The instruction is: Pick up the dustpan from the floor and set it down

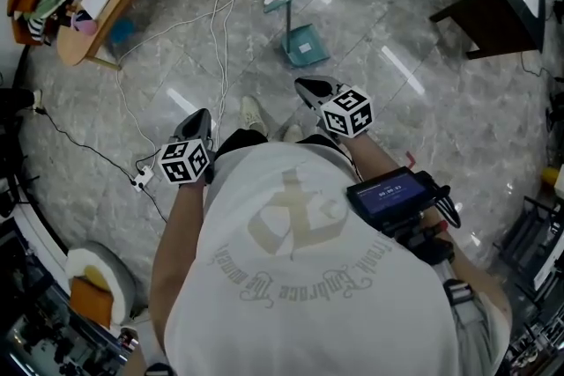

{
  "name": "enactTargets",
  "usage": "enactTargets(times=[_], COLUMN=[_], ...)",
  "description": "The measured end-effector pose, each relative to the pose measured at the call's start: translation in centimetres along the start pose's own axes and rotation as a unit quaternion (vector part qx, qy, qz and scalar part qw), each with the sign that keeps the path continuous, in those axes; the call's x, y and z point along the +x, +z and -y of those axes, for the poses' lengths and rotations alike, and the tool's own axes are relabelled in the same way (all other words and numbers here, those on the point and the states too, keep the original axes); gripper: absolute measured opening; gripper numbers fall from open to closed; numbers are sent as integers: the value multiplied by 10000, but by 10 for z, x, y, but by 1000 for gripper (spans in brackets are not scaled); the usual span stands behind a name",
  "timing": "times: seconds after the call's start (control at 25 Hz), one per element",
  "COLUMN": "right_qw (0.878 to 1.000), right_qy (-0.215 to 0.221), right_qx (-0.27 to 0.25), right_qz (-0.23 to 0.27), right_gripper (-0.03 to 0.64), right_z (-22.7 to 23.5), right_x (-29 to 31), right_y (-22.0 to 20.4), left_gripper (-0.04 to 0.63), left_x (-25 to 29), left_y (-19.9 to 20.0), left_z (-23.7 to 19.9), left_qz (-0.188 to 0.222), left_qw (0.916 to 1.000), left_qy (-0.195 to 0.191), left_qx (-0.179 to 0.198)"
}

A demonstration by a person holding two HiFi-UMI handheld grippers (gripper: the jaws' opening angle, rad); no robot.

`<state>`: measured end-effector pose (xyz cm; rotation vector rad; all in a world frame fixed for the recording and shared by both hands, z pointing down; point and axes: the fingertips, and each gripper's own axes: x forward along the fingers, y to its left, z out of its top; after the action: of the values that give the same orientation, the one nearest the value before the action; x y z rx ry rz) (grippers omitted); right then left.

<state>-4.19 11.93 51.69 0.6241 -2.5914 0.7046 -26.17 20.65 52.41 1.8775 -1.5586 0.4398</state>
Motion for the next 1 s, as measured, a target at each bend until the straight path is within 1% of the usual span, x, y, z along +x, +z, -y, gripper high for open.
enactTargets(times=[0.2, 0.4, 0.56, 0.72, 1.0], right_qw=[9996, 9967, 9941, 9912, 9851], right_qy=[-200, -666, -907, -1123, -1464], right_qx=[193, 461, 566, 669, 853], right_qz=[36, 74, 199, 228, 290], right_gripper=[18, 18, 18, 18, 18], right_z=[4, 33, 52, 71, 89], right_x=[-6, -18, -24, -21, -10], right_y=[-5, -7, 6, 18, 37], left_gripper=[12, 12, 12, 12, 12], left_x=[20, 54, 82, 109, 147], left_y=[8, 36, 58, 78, 105], left_z=[3, 11, 22, 31, 20], left_qz=[-154, -216, -303, -411, -577], left_qw=[9995, 9972, 9941, 9893, 9831], left_qy=[-228, -600, -863, -1168, -1488], left_qx=[128, 392, 577, 769, 902])
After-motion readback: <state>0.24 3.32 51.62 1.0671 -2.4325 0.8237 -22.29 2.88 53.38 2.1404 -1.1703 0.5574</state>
